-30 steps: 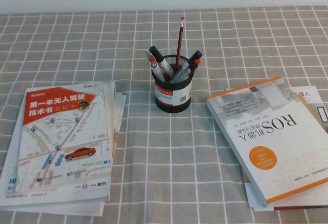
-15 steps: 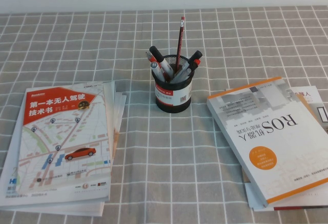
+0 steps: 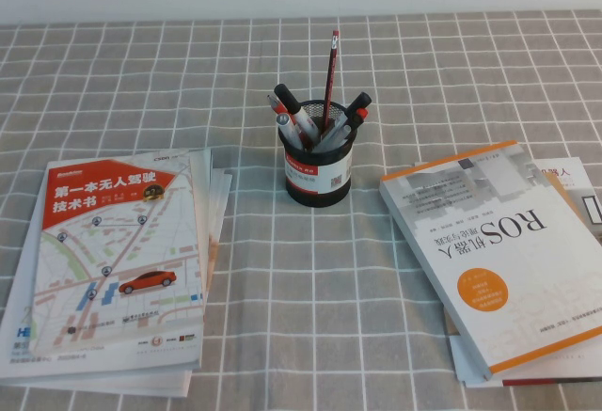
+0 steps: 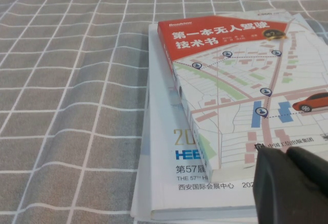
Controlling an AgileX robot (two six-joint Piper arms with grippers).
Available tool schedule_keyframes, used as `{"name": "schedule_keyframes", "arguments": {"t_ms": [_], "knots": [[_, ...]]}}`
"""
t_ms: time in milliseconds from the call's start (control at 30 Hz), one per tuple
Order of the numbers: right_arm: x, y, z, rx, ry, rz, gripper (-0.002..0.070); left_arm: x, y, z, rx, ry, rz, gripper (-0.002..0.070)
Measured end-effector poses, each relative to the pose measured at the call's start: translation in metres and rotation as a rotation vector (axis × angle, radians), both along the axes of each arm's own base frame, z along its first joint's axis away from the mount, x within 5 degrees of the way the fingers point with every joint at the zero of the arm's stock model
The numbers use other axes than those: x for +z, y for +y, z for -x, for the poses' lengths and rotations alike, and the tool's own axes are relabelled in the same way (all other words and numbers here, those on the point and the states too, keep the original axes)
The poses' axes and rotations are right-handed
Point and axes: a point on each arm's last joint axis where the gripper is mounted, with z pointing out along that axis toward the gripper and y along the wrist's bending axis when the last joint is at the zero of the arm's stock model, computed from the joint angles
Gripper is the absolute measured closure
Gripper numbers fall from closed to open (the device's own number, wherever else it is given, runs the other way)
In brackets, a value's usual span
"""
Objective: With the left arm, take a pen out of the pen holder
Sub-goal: 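Take a marker out of the pen holder and lay it on the table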
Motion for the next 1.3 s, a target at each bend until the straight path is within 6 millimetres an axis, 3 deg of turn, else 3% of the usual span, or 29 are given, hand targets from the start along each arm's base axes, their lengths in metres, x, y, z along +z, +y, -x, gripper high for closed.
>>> {"name": "schedule_keyframes", "arguments": {"t_ms": [1133,1300], "knots": [[0.0000,0.0000,0.0000,0.000,0.000,0.000,0.0689,0.0000,0.0000,0.0000,0.000,0.000,0.000,0.0678],[0.0000,0.0000,0.0000,0.000,0.000,0.000,0.0689,0.0017,0.0021,-0.0006,0.005,-0.022,-0.063,0.0678]]}}
